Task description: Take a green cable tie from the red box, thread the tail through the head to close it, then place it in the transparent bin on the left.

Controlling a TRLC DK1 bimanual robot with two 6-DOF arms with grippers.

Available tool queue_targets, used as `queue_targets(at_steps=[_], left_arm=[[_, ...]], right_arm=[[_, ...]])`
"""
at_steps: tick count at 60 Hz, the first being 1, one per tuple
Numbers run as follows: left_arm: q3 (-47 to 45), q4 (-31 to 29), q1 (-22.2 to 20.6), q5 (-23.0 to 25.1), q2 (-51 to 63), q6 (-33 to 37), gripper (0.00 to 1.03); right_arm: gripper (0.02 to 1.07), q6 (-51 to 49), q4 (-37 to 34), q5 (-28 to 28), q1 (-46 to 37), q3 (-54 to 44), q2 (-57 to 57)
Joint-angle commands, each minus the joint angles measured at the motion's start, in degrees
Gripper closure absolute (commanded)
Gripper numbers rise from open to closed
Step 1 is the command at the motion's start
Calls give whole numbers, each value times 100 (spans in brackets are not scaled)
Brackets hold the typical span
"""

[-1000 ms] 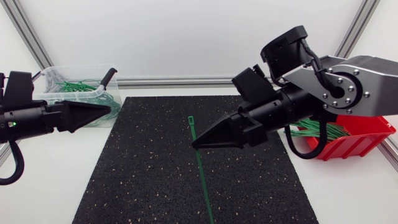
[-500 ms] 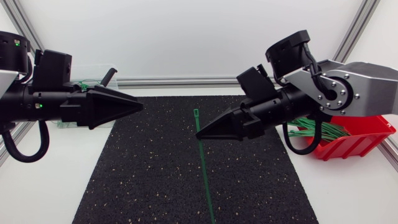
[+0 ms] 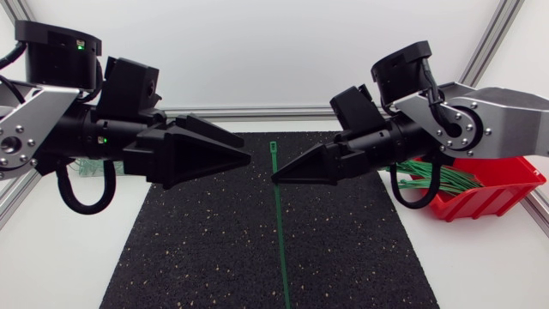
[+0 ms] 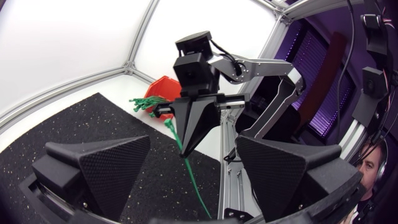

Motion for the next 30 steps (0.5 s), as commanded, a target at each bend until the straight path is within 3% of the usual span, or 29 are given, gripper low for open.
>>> queue_targets(at_steps=[1,7,30], left_arm=[[212,295,-223,95,119,-414,6],[273,629,-425,95,295,-765,6],[405,699,-513,104,699,-827,12]], right_arm=[[101,255,179,-83,-50,-157,-137],[101,334,293,-110,-94,-209,-260],[101,361,460,-356,-138,-183,-357]])
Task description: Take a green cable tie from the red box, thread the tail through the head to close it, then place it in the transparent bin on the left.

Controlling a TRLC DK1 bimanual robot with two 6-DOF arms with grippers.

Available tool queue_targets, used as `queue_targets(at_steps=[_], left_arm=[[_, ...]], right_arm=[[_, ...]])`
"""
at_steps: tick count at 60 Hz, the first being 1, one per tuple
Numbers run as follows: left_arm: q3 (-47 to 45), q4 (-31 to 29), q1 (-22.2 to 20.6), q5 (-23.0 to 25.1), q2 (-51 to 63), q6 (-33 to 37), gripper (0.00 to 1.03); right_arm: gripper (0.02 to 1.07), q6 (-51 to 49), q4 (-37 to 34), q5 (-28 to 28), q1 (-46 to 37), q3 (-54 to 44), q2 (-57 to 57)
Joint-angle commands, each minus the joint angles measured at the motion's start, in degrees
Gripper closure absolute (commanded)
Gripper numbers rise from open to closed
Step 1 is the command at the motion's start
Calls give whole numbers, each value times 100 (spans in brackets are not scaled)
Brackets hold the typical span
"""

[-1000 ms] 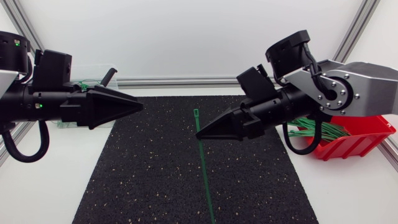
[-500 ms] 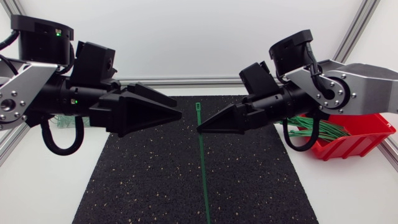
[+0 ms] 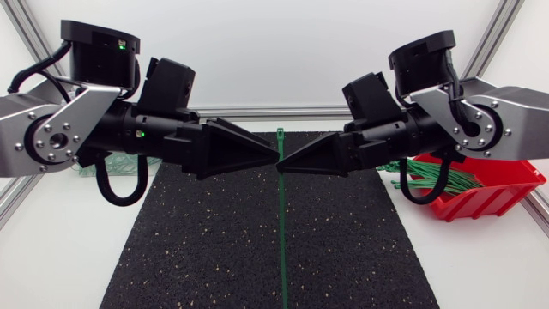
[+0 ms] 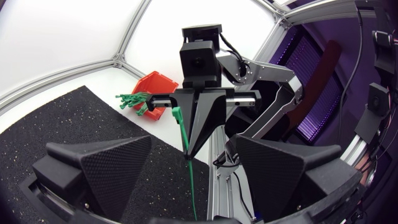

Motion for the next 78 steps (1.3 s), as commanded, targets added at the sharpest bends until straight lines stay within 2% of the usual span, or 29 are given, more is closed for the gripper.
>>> queue_targets(at_steps=[1,5,20,23,33,41,58,66,78], left_arm=[[163,105,-52,86,61,-138,12],[163,122,-96,86,52,-182,14],[110,368,-175,86,78,-420,43],[92,430,-184,86,78,-446,46],[-13,658,-228,86,96,-595,65],[-48,852,-254,86,149,-762,74],[-57,861,-272,77,166,-789,75],[-75,861,-272,77,166,-780,79],[-75,869,-254,51,166,-780,79]], right_arm=[[101,109,77,-43,26,-91,-86],[101,171,148,-43,44,-100,-86],[101,215,280,-26,88,-179,-147],[101,215,280,-26,88,-179,-156],[101,224,350,-26,88,-232,-191],[101,303,464,-17,88,-276,-235],[101,522,745,1,35,-364,-340],[101,531,745,1,-9,-364,-367],[101,531,754,1,-26,-399,-393]])
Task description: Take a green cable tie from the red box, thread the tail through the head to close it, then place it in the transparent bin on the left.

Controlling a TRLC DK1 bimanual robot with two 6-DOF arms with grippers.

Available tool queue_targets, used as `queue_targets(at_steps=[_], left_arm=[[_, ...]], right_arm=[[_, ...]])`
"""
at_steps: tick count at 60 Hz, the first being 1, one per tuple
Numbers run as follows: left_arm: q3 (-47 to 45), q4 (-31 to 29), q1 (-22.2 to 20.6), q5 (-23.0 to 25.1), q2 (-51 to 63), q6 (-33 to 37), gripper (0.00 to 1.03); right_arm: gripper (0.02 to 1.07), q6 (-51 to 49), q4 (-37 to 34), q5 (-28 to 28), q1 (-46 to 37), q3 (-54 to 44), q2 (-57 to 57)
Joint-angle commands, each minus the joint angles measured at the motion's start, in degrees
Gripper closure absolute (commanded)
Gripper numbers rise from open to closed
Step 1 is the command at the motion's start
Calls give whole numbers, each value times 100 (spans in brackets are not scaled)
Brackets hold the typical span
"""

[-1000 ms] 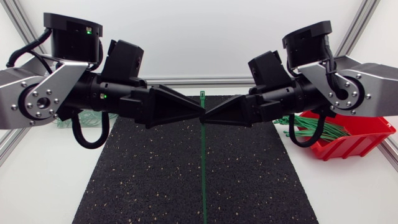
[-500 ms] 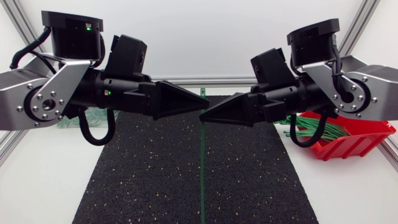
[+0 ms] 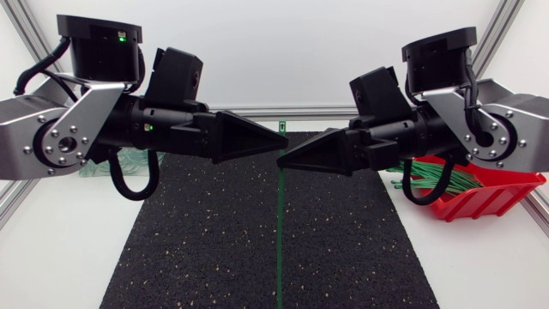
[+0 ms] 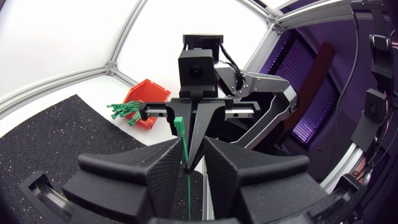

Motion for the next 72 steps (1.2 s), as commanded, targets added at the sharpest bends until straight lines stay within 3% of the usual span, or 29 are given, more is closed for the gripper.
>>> queue_targets(at_steps=[1,27,72], left_arm=[[-81,61,-25,53,87,-137,80],[-90,69,-33,-87,131,-137,99],[-90,69,-104,-122,105,-173,99]], right_arm=[[101,166,92,7,-35,-150,-91],[101,228,197,7,-79,-194,-162],[101,237,233,104,176,-273,-21]])
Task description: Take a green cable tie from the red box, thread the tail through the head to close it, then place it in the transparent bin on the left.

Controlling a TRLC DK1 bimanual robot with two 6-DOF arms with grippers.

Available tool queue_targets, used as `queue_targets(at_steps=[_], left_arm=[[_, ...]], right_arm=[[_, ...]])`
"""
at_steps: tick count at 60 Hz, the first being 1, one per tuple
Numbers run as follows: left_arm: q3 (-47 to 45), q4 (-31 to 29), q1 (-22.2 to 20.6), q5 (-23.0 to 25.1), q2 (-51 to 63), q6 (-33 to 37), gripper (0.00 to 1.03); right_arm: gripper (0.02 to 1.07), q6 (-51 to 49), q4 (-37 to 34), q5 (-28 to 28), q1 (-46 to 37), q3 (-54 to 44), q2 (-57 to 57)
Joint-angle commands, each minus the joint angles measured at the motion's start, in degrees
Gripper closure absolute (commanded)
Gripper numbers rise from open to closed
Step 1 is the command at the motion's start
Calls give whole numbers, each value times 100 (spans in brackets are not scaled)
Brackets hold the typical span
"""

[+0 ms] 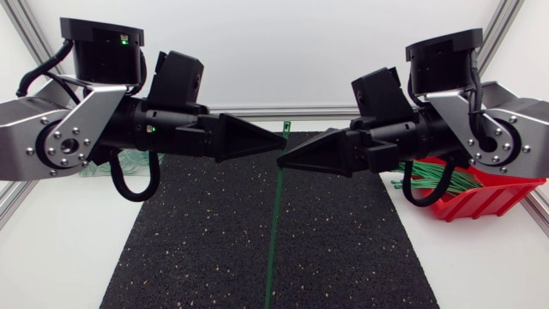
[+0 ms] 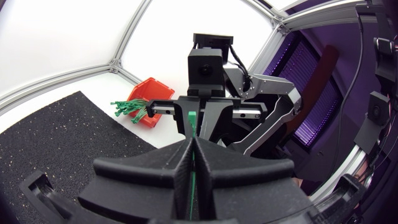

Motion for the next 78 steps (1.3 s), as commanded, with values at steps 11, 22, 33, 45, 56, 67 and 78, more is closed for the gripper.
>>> queue_targets(at_steps=[11,22,33,45,56,67,78], left_arm=[[-90,74,13,-44,-24,-109,99],[-81,-102,276,-97,-104,-127,99],[-29,-181,558,-79,-77,-92,99],[200,-410,935,202,55,-100,99],[358,-489,1120,281,160,-100,99],[534,-462,1182,255,362,-83,99],[710,-454,1243,184,600,-74,99]], right_arm=[[93,66,27,-5,95,-210,-15],[88,-101,10,3,-37,-271,-85],[82,-611,-140,3,-195,-280,-173],[6,-1754,-711,337,-274,-236,-191],[6,-3248,-1247,1489,-257,-148,-129],[6,-3801,-1080,2957,-239,-104,-33],[6,-4144,-834,4011,-37,-253,-24]])
